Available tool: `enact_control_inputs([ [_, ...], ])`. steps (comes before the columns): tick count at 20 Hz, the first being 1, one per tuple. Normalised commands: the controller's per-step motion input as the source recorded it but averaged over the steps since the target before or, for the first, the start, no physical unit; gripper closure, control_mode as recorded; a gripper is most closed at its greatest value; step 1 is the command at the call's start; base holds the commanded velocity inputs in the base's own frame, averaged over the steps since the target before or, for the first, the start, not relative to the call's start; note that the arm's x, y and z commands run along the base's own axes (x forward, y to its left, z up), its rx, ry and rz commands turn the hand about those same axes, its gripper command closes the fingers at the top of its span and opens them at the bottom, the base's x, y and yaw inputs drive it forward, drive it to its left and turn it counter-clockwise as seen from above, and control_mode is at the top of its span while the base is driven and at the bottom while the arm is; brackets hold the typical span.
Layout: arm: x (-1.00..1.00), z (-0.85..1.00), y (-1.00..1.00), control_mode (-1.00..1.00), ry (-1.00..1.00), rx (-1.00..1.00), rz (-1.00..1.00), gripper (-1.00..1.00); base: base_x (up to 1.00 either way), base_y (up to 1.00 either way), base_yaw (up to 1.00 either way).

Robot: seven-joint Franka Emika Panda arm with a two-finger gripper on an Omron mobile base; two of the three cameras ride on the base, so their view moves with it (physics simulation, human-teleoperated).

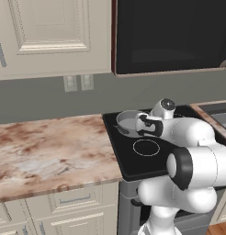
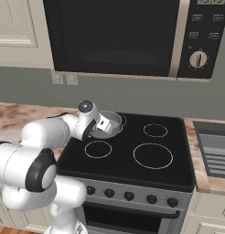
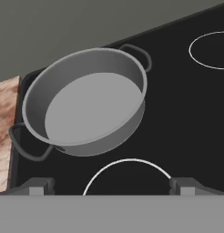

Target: Move the pot and pan from the stove into the sink.

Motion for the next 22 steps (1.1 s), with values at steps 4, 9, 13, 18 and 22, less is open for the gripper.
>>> enact_control_inputs([
  [4, 0.16, -0.05, 0.00, -1.00, 0.00, 0.05, -0.01, -1.00, 0.00, 0.00, 0.00],
  [9, 0.23, -0.16, -0.02, -1.00, 0.00, 0.06, -0.01, -1.00, 0.00, 0.00, 0.00],
  [13, 0.21, -0.18, -0.02, -1.00, 0.00, 0.04, -0.02, -1.00, 0.00, 0.00, 0.00],
  [18, 0.02, -0.03, -0.02, -1.00, -0.01, 0.03, 0.00, -1.00, 0.00, 0.00, 0.00],
  [22, 0.03, -0.03, 0.00, -1.00, 0.00, 0.00, 0.00, -1.00, 0.00, 0.00, 0.00],
])
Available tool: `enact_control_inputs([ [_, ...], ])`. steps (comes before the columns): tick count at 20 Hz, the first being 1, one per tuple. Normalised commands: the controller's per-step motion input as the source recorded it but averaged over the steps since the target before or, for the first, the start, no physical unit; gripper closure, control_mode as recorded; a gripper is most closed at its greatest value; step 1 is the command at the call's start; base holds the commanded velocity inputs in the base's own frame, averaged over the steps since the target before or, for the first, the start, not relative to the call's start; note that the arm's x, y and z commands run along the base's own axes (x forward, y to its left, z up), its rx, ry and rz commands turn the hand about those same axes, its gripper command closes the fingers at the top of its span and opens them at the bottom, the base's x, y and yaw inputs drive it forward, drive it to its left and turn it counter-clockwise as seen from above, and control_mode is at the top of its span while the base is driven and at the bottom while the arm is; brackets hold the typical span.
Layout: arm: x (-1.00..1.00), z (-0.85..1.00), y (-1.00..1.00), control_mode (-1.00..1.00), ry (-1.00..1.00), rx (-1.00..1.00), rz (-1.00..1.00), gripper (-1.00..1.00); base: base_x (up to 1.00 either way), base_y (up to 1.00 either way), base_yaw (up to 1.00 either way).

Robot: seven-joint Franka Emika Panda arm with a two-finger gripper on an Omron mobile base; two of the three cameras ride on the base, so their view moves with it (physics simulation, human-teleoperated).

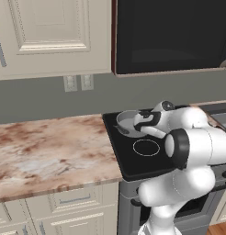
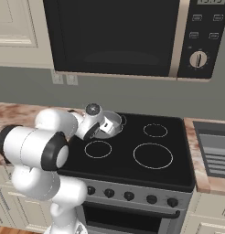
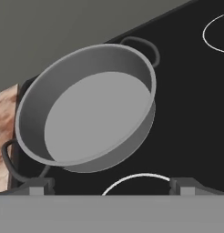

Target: Move the pot and pan from the stove into the sink.

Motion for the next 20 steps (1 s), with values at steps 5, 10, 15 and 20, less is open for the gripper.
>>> enact_control_inputs([
  [5, 0.16, -0.19, 0.00, -1.00, 0.01, 0.00, 0.00, -1.00, 0.00, 0.00, 0.00],
  [10, 0.22, -0.17, 0.00, -1.00, 0.00, 0.00, 0.00, -1.00, 0.00, 0.00, 0.00],
  [15, 0.19, -0.19, 0.00, -1.00, 0.00, 0.00, 0.00, -1.00, 0.00, 0.00, 0.00],
  [20, 0.14, -0.23, 0.00, -1.00, 0.00, 0.00, 0.00, -1.00, 0.00, 0.00, 0.00],
])
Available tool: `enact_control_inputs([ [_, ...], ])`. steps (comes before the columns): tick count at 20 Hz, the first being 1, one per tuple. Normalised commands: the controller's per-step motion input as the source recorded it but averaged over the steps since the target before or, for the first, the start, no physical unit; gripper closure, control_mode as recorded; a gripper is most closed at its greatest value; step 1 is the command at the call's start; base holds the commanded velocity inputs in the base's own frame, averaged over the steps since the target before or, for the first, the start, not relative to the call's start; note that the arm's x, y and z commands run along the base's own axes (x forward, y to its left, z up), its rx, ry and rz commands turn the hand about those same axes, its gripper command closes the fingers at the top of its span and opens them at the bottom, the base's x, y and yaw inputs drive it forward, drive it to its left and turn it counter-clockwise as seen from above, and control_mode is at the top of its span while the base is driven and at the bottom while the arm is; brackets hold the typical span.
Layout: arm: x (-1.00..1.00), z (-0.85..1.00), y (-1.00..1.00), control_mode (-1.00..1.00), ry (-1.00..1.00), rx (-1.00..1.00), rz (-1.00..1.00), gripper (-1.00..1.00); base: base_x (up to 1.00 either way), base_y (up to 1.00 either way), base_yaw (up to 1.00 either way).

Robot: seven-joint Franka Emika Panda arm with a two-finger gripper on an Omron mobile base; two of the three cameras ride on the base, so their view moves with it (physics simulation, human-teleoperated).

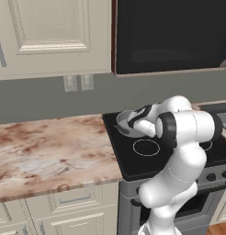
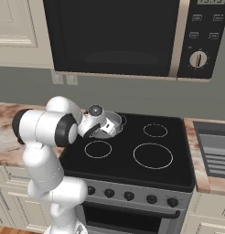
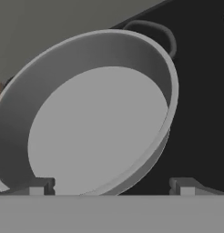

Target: Move the pot and pan from the stove into the sink.

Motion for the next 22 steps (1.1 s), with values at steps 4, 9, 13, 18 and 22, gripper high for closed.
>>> enact_control_inputs([
  [4, 0.15, -0.23, 0.00, -1.00, 0.00, 0.00, 0.00, -1.00, 0.00, 0.00, 0.00],
  [9, 0.20, -0.22, 0.00, -1.00, 0.00, 0.00, 0.00, -1.00, 0.00, 0.00, 0.00],
  [13, 0.21, -0.21, 0.00, -1.00, 0.00, 0.00, 0.00, -1.00, 0.00, 0.00, 0.00],
  [18, 0.19, -0.19, 0.00, -1.00, 0.00, 0.00, 0.00, -1.00, 0.00, 0.00, 0.00],
  [22, 0.04, -0.09, 0.00, -1.00, 0.00, 0.00, 0.00, 1.00, 0.00, 0.00, 0.00],
])
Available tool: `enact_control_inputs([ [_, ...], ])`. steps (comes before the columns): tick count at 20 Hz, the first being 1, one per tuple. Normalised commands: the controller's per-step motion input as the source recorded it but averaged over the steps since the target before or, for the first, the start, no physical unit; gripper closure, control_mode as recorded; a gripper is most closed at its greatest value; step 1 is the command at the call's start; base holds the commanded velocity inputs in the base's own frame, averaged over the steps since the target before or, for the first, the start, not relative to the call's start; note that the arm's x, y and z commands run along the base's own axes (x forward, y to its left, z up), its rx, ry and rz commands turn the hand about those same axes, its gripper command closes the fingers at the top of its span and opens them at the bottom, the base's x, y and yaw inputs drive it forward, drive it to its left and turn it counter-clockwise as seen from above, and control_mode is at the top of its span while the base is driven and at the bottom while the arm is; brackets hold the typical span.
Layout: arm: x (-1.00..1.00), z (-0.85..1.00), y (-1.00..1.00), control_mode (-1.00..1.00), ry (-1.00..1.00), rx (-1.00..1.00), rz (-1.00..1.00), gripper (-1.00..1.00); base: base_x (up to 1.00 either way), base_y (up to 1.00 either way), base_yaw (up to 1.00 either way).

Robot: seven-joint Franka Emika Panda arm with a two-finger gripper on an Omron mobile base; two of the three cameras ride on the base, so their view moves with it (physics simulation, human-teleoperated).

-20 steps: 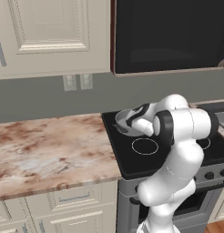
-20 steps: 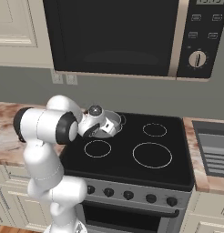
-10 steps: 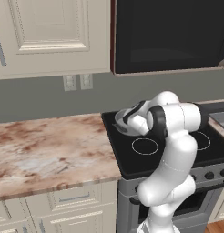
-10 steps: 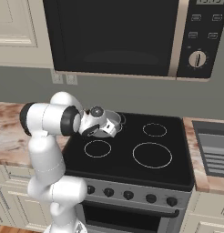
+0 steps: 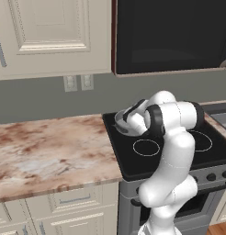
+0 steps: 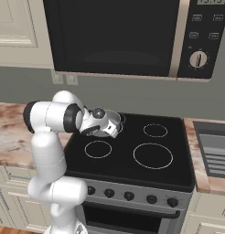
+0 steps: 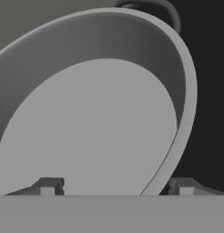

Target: Move the pot and pan from the stove into the sink.

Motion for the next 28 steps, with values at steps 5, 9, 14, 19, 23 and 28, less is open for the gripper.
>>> enact_control_inputs([
  [5, 0.00, 0.00, 0.00, -1.00, 0.00, 0.00, 0.00, 1.00, 0.00, 0.00, 0.00],
  [9, 0.00, 0.18, 0.00, -1.00, -0.02, 0.01, -0.05, 1.00, 0.00, 0.00, 0.00],
  [14, -0.01, 0.53, 0.00, -1.00, -0.03, 0.02, -0.09, 1.00, 0.00, 0.00, 0.00],
  [19, -0.28, 0.61, 0.00, -1.00, 0.00, 0.00, -0.06, 1.00, 0.00, 0.00, 0.00],
  [23, -0.52, 0.65, 0.00, -1.00, 0.00, 0.00, -0.03, 1.00, 0.00, 0.00, 0.00],
  [28, -0.55, 0.73, 0.00, -1.00, 0.00, 0.00, -0.01, 1.00, 0.00, 0.00, 0.00],
])
